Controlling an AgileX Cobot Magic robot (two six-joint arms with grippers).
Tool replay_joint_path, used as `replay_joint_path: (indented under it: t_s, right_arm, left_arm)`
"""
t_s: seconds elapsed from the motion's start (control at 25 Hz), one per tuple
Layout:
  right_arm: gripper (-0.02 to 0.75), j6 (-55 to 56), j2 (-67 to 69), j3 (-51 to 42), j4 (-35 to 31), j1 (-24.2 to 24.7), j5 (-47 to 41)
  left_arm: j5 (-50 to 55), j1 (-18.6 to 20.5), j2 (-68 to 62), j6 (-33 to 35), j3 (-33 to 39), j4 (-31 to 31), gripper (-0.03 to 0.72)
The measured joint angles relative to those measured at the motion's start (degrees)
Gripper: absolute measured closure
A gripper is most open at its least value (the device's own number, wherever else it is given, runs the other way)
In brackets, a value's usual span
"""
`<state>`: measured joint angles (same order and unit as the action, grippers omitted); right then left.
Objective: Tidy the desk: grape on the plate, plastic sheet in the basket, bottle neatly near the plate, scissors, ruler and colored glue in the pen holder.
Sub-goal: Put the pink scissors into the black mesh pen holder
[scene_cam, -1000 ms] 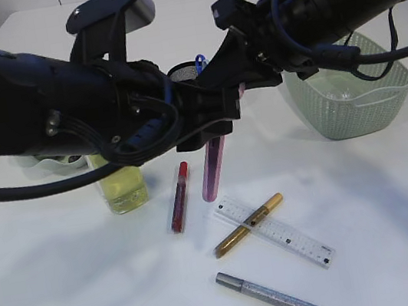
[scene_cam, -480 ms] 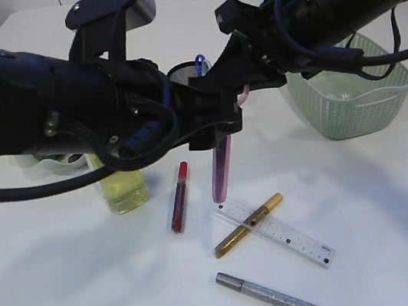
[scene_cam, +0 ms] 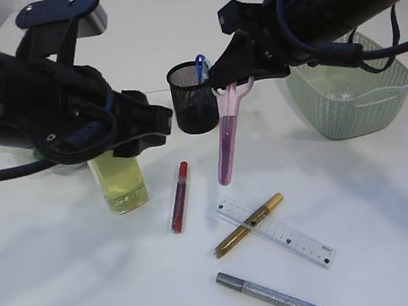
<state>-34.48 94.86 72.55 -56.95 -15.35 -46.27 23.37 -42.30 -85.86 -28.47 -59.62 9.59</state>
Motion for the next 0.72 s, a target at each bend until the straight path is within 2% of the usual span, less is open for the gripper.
replay_joint_path:
  t_s: [0.16,0.36,0.56,0.72]
  right_arm:
    - [0.687,-0.1,0.1,0.4,0.4,0.0,2.4]
    - [0.687,-0.4,3.3,7.2,2.3,0.0,2.5]
    - [0.687,-0.2,8.4,16.4,5.3,0.0,2.5]
    - [0.687,1.4,14.2,25.0,9.0,0.3,2.3]
  left_arm:
    - [3.7,2.2,0.1,0.0,0.8,3.8,0.449]
    - [4.3,6.2,0.1,0.0,6.3,3.8,0.467]
    - [2.8,12.9,0.8,0.0,13.4,0.4,0.470]
    - [2.3,20.2,0.9,0.0,15.0,-2.0,0.470]
